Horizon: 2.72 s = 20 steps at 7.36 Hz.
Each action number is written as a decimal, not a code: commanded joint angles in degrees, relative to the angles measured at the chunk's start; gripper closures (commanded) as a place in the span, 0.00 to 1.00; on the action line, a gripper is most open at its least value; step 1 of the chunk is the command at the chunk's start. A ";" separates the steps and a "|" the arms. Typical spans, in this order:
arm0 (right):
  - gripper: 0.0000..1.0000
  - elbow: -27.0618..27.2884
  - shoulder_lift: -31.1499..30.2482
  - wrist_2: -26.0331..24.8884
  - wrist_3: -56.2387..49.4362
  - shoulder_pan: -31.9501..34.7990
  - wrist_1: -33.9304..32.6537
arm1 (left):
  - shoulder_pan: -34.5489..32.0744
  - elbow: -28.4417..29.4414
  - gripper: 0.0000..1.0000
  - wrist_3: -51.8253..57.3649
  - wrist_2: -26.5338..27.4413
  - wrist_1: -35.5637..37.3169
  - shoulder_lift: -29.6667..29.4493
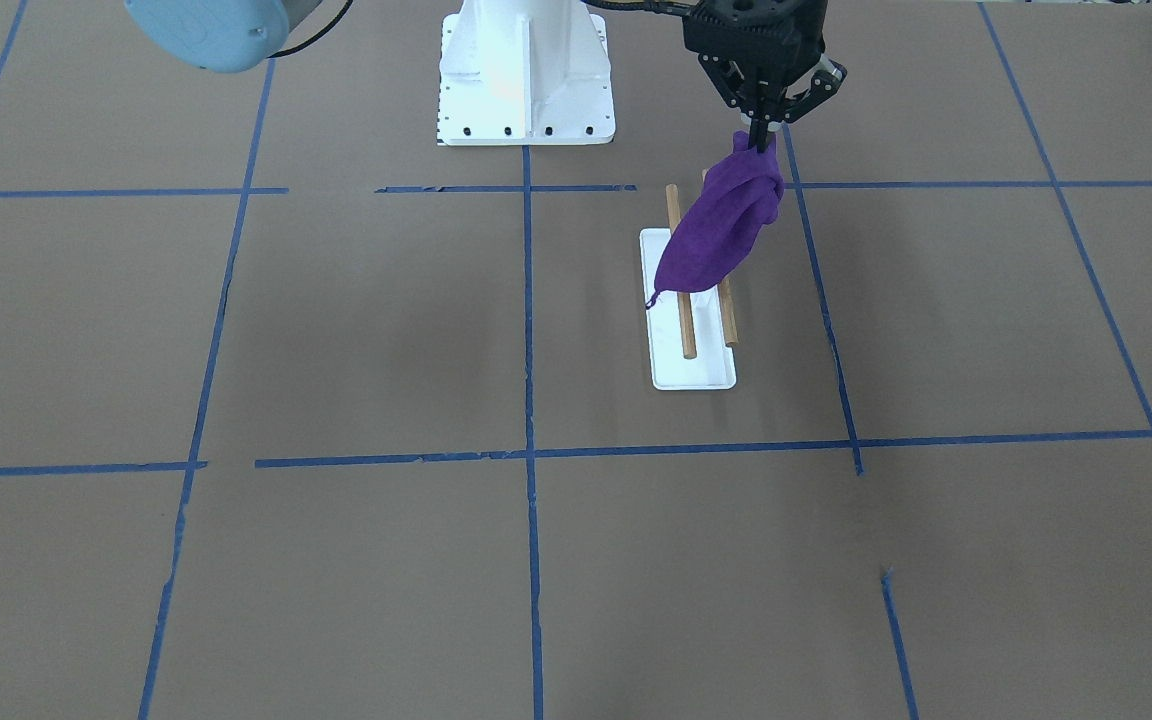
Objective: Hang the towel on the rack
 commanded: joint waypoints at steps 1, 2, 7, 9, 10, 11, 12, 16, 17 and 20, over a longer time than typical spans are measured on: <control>1.00 -0.74 -1.30 -3.70 3.41 -2.39 -0.10 | 0.00 -0.10 0.00 0.00 -0.01 0.01 -0.10; 0.93 -0.92 -1.47 -5.79 8.47 -2.74 -0.01 | 0.00 -0.01 0.00 0.00 -0.01 0.01 -0.10; 0.00 -2.06 -0.69 -7.05 6.43 -2.49 -0.27 | 0.00 -0.01 0.00 0.00 -1.94 0.01 -0.01; 0.00 -1.01 -1.39 -2.25 -3.46 1.97 -4.46 | 0.00 0.17 0.00 0.00 -1.94 0.01 -0.01; 0.00 2.91 -4.35 3.36 -10.22 6.00 -6.23 | 0.00 0.25 0.00 0.00 -1.86 0.27 -0.01; 0.00 12.70 -12.38 7.50 -17.94 10.57 -6.60 | 0.00 0.17 0.00 0.00 -1.60 0.45 -0.10; 0.00 24.02 -22.73 11.11 -27.07 14.36 -6.86 | 0.00 0.17 0.00 0.00 -1.07 0.53 -0.10; 0.00 32.57 -47.22 22.22 -69.24 34.30 -7.57 | 0.09 0.96 0.00 0.09 -0.80 2.45 0.42; 0.00 32.05 -51.79 22.57 -81.79 39.57 -7.74 | 0.17 0.70 0.00 0.52 -0.71 6.38 0.34; 0.00 22.67 -58.24 29.76 -111.98 53.64 -7.05 | 0.26 -0.01 0.00 2.53 7.45 14.12 0.16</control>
